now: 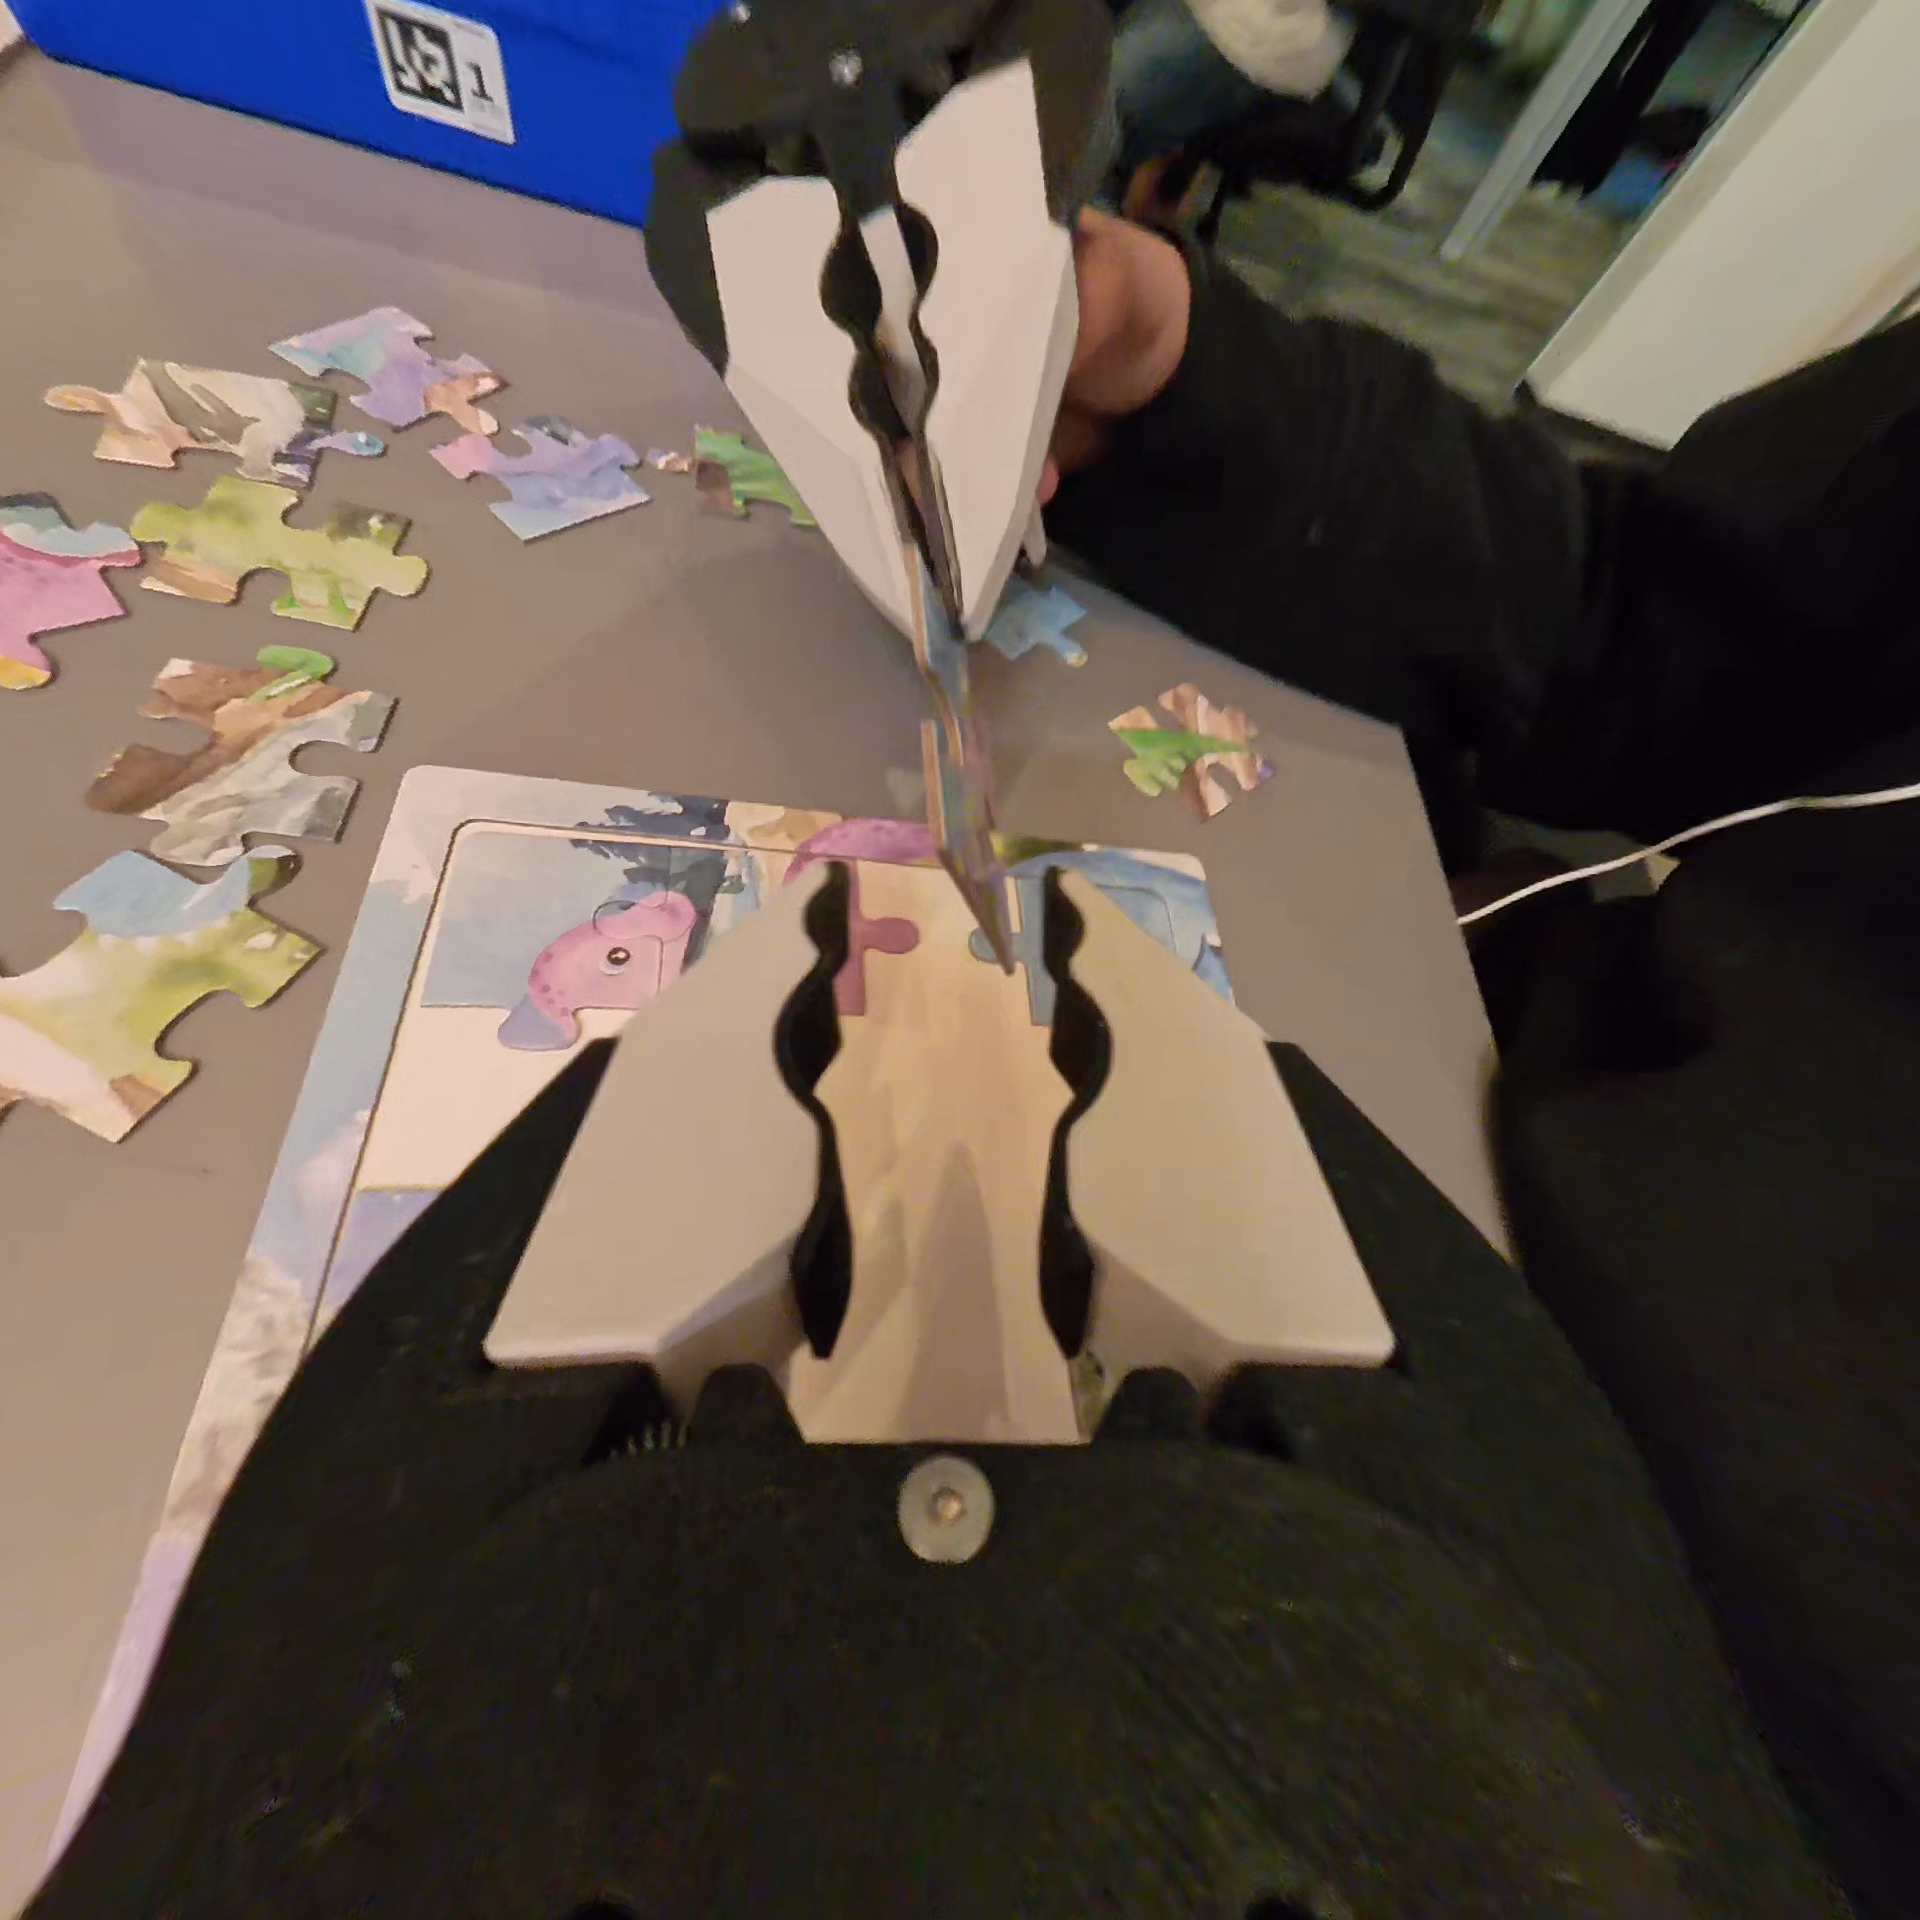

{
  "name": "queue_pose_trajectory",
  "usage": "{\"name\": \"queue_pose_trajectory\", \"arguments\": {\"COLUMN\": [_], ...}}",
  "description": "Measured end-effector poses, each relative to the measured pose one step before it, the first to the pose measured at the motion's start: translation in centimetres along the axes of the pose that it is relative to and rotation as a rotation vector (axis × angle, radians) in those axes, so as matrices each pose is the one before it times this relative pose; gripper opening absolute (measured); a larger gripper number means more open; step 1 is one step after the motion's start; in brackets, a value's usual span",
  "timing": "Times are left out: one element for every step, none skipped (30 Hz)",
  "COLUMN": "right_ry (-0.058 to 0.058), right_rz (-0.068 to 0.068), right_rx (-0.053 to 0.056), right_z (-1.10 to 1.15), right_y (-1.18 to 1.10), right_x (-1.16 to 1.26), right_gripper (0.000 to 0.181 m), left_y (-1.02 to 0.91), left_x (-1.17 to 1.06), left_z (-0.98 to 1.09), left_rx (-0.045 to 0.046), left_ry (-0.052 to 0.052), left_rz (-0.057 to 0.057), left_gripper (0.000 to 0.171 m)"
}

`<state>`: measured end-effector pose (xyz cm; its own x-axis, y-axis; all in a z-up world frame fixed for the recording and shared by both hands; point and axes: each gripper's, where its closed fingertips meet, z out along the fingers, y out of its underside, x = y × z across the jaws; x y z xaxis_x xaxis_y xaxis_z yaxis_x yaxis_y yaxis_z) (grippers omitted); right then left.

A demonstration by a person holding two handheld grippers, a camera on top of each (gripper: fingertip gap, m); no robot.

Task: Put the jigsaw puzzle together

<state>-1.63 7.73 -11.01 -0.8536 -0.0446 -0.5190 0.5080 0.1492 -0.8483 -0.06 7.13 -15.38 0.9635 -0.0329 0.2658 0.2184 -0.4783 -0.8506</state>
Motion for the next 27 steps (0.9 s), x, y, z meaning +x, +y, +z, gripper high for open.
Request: {"name": "queue_pose_trajectory", "arguments": {"right_ry": [0.0061,0.0055,0.0063,0.0045,0.0041,0.0046,0.0022,0.0020,0.0013,-0.0002,0.0004,0.0033,0.0020,-0.0065,-0.0134,-0.0198,-0.0145,-0.0038,0.0048,0.0145,0.0135,0.0048,-0.0009,-0.0003,0.0030,0.0044,0.0046], "right_rz": [-0.0016,0.0049,0.0077,0.0078,0.0071,0.0057,0.0046,0.0050,0.0038,0.0018,-0.0011,-0.0027,-0.0003,0.0028,-0.0013,-0.0065,-0.0075,-0.0040,-0.0006,0.0019,0.0025,0.0025,0.0005,-0.0023,-0.0038,-0.0043,-0.0049], "right_rx": [-0.0096,-0.0069,-0.0073,-0.0093,-0.0090,-0.0103,-0.0145,-0.0207,-0.0258,-0.0280,-0.0297,-0.0275,-0.0268,-0.0298,-0.0191,-0.0055,0.0094,0.0167,0.0148,0.0136,0.0180,0.0259,0.0322,0.0348,0.0337,0.0329,0.0356], "right_z": [0.081,0.058,0.047,0.047,0.081,0.104,0.157,0.212,0.282,0.341,0.413,0.446,0.461,0.442,0.409,0.257,0.039,-0.143,-0.299,-0.406,-0.472,-0.493,-0.483,-0.466,-0.463,-0.442,-0.438], "right_y": [0.181,0.154,0.173,0.214,0.207,0.228,0.284,0.392,0.462,0.481,0.485,0.448,0.415,0.366,0.221,0.028,-0.174,-0.231,-0.201,-0.187,-0.283,-0.413,-0.526,-0.597,-0.584,-0.591,-0.643], "right_x": [0.085,0.137,0.182,0.167,0.159,0.160,0.109,0.086,0.070,0.017,-0.001,0.026,0.009,-0.140,-0.278,-0.379,-0.293,-0.082,0.082,0.247,0.217,0.079,-0.031,-0.060,-0.037,-0.028,-0.026], "right_gripper": [0.000,0.000,0.000,0.000,0.000,0.000,0.000,0.000,0.000,0.000,0.000,0.000,0.000,0.000,0.000,0.000,0.000,0.000,0.000,0.000,0.000,0.000,0.000,0.000,0.000,0.000,0.000], "left_y": [-0.296,-0.301,-0.309,-0.341,-0.286,-0.185,-0.141,-0.185,-0.242,-0.225,-0.188,-0.120,-0.044,-0.031,-0.018,0.025,0.067,-0.003,-0.138,-0.263,-0.328,-0.360,-0.360,-0.302,-0.261,-0.214,-0.255], "left_x": [-0.109,-0.027,-0.010,-0.081,-0.125,-0.080,-0.107,-0.080,0.004,0.026,-0.006,0.007,-0.022,-0.045,-0.023,-0.035,-0.093,-0.130,-0.183,-0.220,-0.222,-0.223,-0.191,-0.120,-0.054,0.037,0.138], "left_z": [-0.280,-0.326,-0.349,-0.341,-0.308,-0.238,-0.172,-0.137,-0.098,-0.066,-0.028,-0.015,0.021,0.041,0.060,0.044,0.014,-0.047,-0.144,-0.234,-0.291,-0.315,-0.297,-0.246,-0.181,-0.135,-0.123], "left_rx": [0.02137,0.02116,0.02125,0.02286,0.02070,0.01410,0.01260,0.01571,0.02034,0.01789,0.01431,0.00864,0.00398,0.00345,0.00380,-0.00053,-0.00525,-0.00224,0.00678,0.01427,0.01815,0.02103,0.02211,0.02032,0.01856,0.01741,0.01866], "left_ry": [0.0026,0.0090,0.0118,0.0081,0.0071,0.0094,0.0066,0.0056,0.0076,0.0069,0.0027,0.0016,-0.0016,-0.0047,-0.0038,-0.0044,-0.0066,-0.0093,-0.0133,-0.0143,-0.0125,-0.0090,-0.0041,0.0023,0.0078,0.0122,0.0153], "left_rz": [-0.0112,-0.0075,-0.0109,-0.0152,-0.0178,-0.0184,-0.0173,-0.0146,-0.0127,-0.0115,-0.0084,-0.0038,-0.0007,0.0002,0.0021,0.0019,0.0026,0.0042,0.0047,0.0034,0.0006,-0.0028,-0.0075,-0.0115,-0.0137,-0.0126,-0.0081], "left_gripper": [0.023,0.013,0.003,0.000,0.000,0.000,0.000,0.000,0.000,0.000,0.000,0.000,0.000,0.000,0.000,0.000,0.000,0.000,0.000,0.000,0.000,0.002,0.010,0.019,0.027,0.035,0.042]}}
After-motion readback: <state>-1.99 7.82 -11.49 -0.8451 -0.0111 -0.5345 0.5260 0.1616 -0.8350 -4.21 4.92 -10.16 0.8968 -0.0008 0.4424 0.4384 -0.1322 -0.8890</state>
